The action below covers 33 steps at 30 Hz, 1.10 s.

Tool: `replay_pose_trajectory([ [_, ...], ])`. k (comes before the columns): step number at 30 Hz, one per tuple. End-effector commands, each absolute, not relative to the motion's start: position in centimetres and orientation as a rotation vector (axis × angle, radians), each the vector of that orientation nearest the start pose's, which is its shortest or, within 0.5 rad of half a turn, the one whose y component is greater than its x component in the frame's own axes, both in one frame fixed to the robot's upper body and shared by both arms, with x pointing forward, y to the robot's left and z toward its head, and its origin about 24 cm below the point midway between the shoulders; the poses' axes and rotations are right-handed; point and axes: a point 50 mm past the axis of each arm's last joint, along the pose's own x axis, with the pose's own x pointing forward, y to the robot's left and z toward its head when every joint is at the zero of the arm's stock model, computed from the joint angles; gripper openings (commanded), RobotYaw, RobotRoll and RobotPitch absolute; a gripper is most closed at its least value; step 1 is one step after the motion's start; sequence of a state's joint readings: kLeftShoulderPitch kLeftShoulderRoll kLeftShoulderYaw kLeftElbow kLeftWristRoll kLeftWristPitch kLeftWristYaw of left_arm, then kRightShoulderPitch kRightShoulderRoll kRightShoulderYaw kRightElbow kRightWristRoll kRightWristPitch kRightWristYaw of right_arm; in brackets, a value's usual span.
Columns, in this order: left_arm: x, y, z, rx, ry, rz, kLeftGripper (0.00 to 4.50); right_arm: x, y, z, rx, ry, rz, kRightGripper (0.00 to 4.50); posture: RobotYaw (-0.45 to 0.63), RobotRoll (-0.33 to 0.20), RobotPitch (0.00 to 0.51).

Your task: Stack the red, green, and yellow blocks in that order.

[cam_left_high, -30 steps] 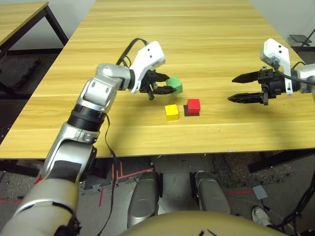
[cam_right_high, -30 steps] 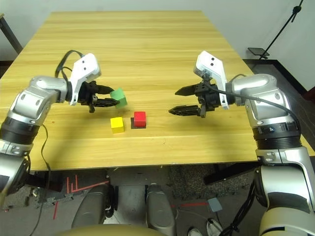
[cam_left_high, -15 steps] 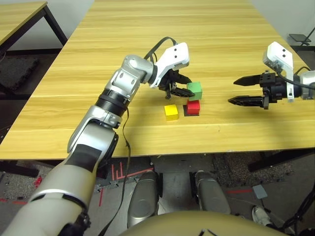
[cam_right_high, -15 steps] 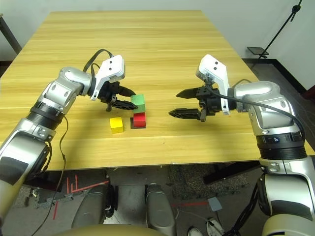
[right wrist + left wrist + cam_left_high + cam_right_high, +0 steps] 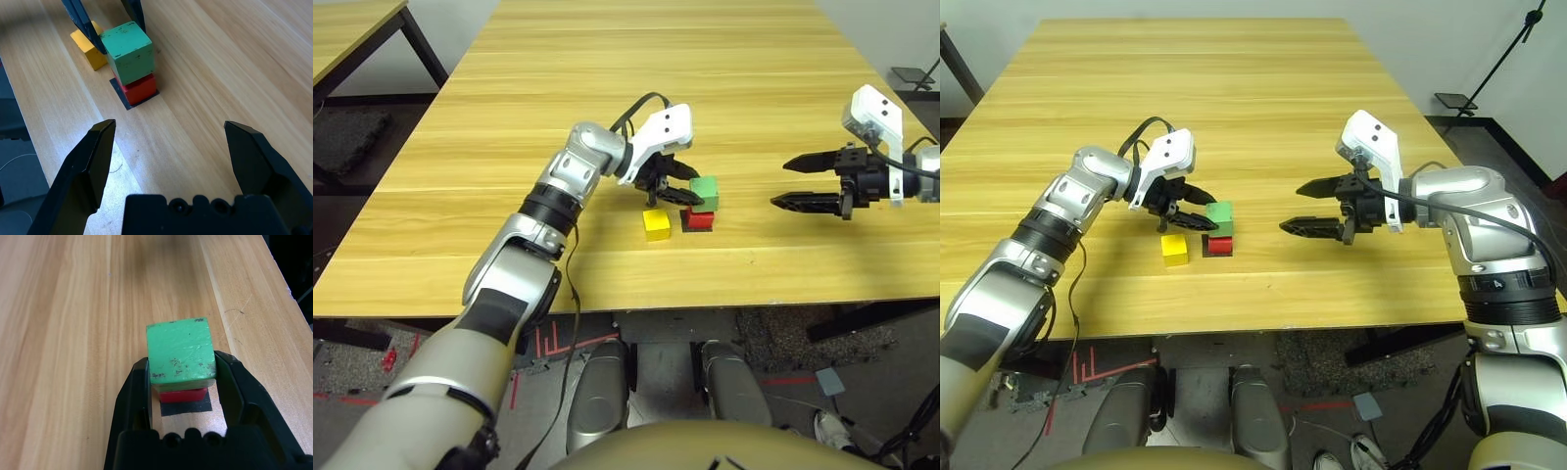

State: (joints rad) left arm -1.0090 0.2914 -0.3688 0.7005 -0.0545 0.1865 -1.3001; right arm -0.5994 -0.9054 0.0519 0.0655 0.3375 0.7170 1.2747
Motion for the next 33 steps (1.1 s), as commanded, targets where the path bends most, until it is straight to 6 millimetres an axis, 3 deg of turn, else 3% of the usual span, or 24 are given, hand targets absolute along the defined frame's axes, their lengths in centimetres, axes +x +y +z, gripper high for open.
replay_pose_trajectory([
  [1, 35.8, 6.9, 14.8, 0.525, 0.291, -1.511, 1.99, 29.2, -24.2, 19.4, -0.317, 0.457, 1.044, 4.5, 0.07, -0.108, 0.089],
  [33, 35.6, 7.7, 14.1, 0.503, 0.319, -1.482, 1.99, 29.8, -23.9, 19.5, -0.307, 0.457, 1.045, 4.5, 0.1, -0.116, 0.109],
])
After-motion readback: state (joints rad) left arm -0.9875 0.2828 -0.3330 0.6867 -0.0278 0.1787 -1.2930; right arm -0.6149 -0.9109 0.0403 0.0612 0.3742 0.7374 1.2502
